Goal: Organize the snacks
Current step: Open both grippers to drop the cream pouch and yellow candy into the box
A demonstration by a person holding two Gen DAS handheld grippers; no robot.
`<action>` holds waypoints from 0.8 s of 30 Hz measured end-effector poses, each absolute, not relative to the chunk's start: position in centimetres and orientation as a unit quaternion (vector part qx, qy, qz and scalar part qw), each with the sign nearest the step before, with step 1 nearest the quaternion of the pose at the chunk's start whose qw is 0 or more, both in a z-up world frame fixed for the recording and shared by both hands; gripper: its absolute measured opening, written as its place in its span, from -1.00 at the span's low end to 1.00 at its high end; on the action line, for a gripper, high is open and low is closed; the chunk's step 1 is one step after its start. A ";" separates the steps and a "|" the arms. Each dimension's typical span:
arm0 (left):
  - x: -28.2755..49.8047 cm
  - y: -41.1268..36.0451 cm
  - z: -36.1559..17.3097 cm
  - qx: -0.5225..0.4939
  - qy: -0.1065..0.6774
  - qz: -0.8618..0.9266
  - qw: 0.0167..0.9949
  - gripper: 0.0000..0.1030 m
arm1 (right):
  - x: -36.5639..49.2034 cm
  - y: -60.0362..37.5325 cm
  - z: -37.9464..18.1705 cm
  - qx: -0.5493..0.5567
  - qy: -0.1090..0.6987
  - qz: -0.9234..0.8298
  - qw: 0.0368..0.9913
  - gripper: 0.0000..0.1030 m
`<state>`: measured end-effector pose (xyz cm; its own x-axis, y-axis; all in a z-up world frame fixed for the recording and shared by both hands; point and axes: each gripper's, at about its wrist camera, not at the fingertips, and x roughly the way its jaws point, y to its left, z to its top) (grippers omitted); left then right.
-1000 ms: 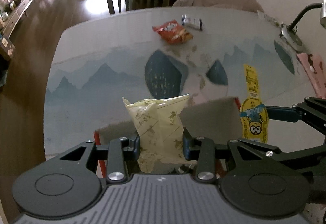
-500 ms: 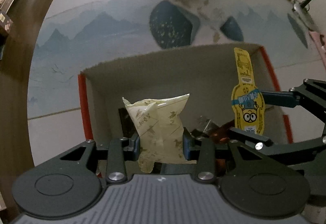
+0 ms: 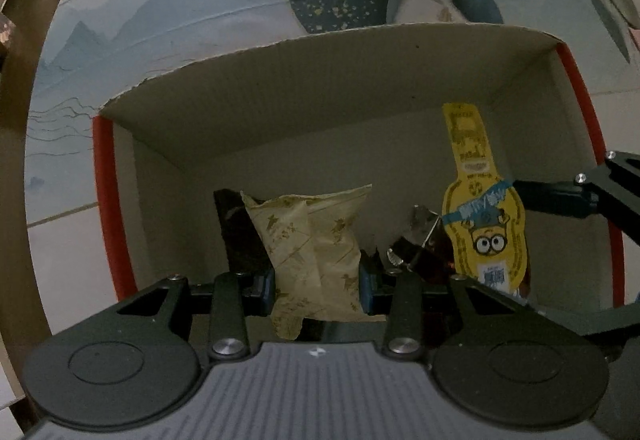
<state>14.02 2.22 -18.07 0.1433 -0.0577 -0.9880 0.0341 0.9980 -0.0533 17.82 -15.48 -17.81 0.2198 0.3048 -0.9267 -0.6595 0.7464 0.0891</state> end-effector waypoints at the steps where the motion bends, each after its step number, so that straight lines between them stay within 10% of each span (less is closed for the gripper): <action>1: 14.2 2.1 -18.2 -0.007 0.658 -0.034 0.753 -0.26 | 17.9 -15.5 -17.9 -0.162 0.543 0.316 0.761 0.22; 14: 14.9 1.7 -18.7 -0.002 0.677 -0.038 0.735 -0.22 | 18.8 -15.9 -18.2 -0.133 0.569 0.311 0.750 0.23; 24: 14.4 2.5 -16.9 -0.033 0.651 -0.045 0.757 0.18 | 18.3 -16.9 -16.1 -0.112 0.550 0.305 0.769 0.43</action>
